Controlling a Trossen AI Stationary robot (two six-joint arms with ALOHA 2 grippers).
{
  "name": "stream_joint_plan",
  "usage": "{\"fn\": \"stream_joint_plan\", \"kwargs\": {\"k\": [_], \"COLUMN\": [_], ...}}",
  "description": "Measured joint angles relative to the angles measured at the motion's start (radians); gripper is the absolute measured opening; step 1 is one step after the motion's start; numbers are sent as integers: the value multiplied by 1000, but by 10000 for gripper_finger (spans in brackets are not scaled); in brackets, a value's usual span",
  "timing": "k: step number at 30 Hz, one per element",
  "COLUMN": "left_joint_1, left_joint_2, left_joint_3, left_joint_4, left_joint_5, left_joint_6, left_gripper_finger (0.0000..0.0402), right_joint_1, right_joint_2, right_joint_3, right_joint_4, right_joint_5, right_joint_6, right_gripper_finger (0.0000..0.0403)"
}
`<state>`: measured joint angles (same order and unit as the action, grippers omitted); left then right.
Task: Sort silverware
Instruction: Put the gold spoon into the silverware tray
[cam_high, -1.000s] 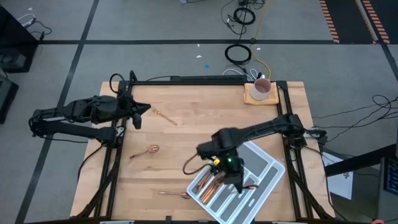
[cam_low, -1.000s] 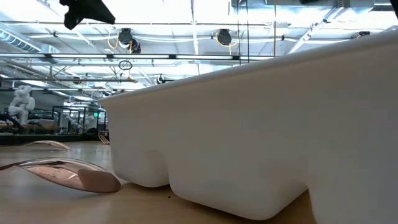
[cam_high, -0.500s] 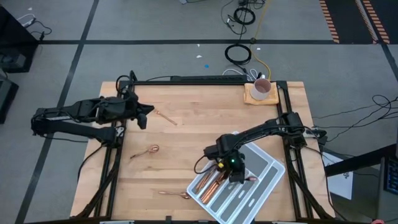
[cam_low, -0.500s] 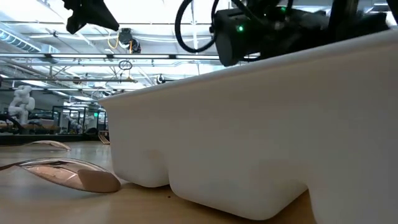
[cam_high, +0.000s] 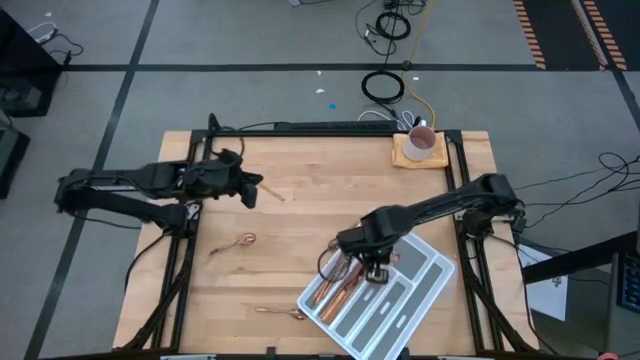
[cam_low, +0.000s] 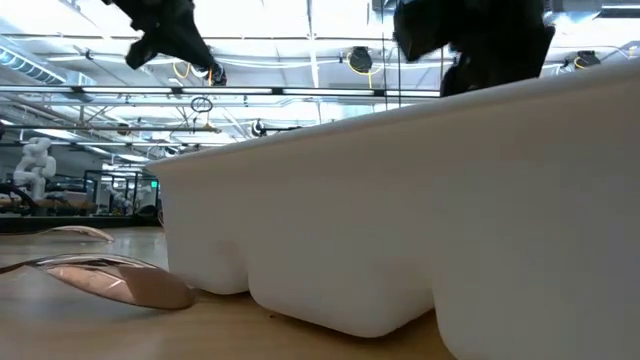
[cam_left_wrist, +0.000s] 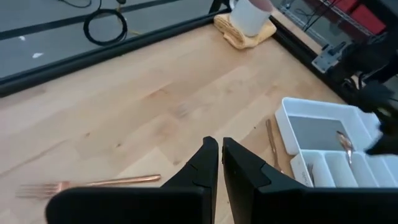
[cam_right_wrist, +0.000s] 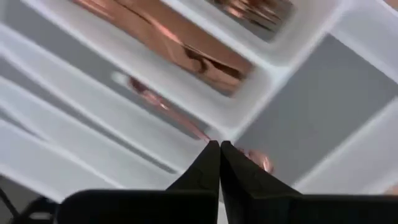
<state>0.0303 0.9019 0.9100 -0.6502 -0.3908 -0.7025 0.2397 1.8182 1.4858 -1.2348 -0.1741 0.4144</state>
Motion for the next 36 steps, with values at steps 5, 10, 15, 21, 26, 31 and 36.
{"fn": "stream_joint_plan", "kwargs": {"k": [5, 10, 15, 21, 26, 31, 36], "left_joint_1": [0, -21, -54, -83, -99, -115, -132], "left_joint_2": [80, 148, 184, 189, 189, 189, 189], "left_joint_3": [0, 0, 0, 0, 0, 0, 0], "left_joint_4": [60, 67, 67, 67, 67, 67, 67], "left_joint_5": [17, 26, 27, 26, 21, 21, 8], "left_joint_6": [0, 0, 1, 1, 1, -48, -53], "left_gripper_finger": [30, 30, 30, 30, 30, 30, 30], "right_joint_1": [22, 54, 43, 121, 213, 284, 302], "right_joint_2": [-30, -27, -27, -42, -54, -161, -437], "right_joint_3": [1, -30, -75, -100, -158, -315, -501], "right_joint_4": [15, -5, -150, -214, -175, -103, 164], "right_joint_5": [5, 130, 161, 191, 237, 253, 233], "right_joint_6": [84, 91, 98, 99, 140, 341, 625], "right_gripper_finger": [1, 3, 68, 199, 264, 265, 248]}}
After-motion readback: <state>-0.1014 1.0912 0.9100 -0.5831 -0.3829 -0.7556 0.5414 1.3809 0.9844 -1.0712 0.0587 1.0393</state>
